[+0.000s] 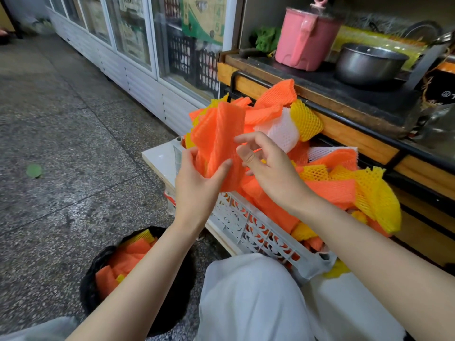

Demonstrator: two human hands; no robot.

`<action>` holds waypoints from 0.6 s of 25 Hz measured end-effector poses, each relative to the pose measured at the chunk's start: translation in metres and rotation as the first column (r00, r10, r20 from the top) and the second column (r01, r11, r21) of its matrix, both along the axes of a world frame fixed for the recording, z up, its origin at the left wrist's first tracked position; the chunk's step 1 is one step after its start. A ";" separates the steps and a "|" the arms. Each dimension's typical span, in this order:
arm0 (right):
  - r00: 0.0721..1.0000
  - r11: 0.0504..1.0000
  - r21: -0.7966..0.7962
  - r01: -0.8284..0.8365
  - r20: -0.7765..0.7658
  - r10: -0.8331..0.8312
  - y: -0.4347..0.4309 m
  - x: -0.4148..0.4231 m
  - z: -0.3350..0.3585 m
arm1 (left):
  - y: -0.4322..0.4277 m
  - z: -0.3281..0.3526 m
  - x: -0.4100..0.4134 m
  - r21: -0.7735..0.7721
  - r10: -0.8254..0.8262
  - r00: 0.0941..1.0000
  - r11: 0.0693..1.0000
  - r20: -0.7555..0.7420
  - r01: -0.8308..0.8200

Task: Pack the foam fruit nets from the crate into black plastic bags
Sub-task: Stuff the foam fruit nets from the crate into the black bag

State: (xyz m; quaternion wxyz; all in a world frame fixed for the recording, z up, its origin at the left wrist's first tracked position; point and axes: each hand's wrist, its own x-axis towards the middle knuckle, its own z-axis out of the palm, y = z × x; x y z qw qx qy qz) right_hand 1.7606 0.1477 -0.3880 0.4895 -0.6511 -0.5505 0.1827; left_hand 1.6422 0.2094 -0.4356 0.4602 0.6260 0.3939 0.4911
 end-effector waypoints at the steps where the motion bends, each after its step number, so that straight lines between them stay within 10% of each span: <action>1: 0.996 0.998 -0.006 0.063 0.068 -0.063 0.003 0.010 -0.006 | 0.004 -0.001 -0.003 -0.014 0.031 0.999 0.999 0.005 -0.031; 8: 0.777 0.856 -0.398 0.331 0.630 -0.008 -0.005 0.069 -0.052 | 0.020 -0.013 -0.014 -0.219 0.126 0.990 0.970 0.065 -0.109; 15: 0.729 0.872 0.064 0.486 0.521 -0.444 0.017 0.071 -0.022 | 0.030 -0.015 -0.021 -0.307 0.185 0.980 0.939 0.078 -0.153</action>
